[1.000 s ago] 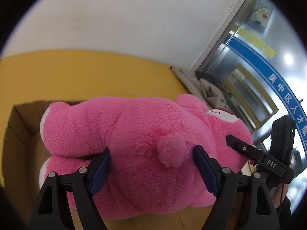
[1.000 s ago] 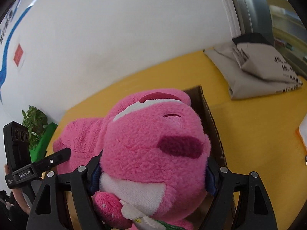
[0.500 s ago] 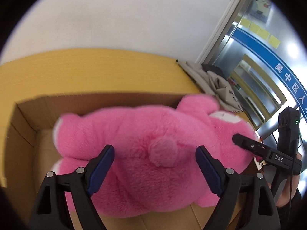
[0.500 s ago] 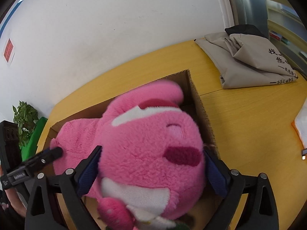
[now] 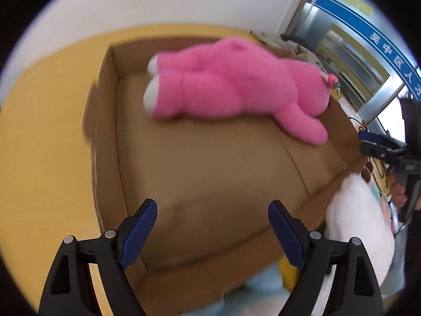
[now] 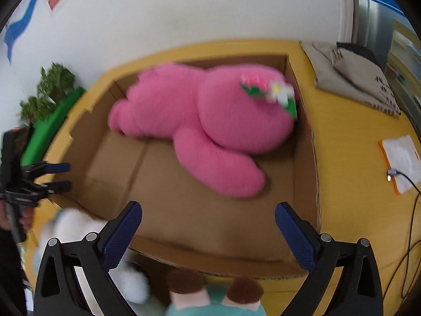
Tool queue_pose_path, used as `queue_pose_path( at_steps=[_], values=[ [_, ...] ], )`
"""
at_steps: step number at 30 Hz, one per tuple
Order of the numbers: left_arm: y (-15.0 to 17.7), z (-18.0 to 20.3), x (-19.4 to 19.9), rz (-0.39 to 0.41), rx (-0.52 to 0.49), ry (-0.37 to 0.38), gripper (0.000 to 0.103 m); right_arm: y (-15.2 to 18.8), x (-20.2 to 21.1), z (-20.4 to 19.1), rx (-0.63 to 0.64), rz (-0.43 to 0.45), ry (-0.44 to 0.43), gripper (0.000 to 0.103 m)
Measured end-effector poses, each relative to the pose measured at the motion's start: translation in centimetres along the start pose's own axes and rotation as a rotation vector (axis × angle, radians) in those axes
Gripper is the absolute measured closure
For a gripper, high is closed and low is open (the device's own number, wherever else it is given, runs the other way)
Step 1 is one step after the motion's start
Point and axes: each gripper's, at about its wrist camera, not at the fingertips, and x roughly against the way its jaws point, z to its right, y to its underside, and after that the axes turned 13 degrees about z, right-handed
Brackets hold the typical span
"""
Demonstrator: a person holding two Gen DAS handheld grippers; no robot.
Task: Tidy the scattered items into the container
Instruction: 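Lower the pink bear into the box and open both grippers, then move both grippers back to the light-blue plush on the table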
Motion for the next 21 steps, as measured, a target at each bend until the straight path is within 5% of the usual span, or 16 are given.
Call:
queue_pose_path(
  at_steps=[2, 10, 15, 21],
  values=[
    [0.9, 0.8, 0.4, 0.025, -0.066, -0.024, 0.019, 1.0, -1.3, 1.3, -0.047, -0.064, 0.041, 0.003],
    [3.0, 0.9, 2.0, 0.031, -0.005, -0.046, 0.022, 3.3, -0.8, 0.1, 0.054, -0.122, 0.130, 0.005],
    [4.2, 1.0, 3.1, 0.068, 0.009, -0.071, 0.022, 4.3, 0.1, 0.3, 0.047, -0.093, 0.109, 0.004],
    [4.9, 3.4, 8.2, 0.249, -0.040, -0.145, 0.021, 4.5, 4.6, 0.6, 0.027, 0.052, 0.144, 0.001]
  ],
)
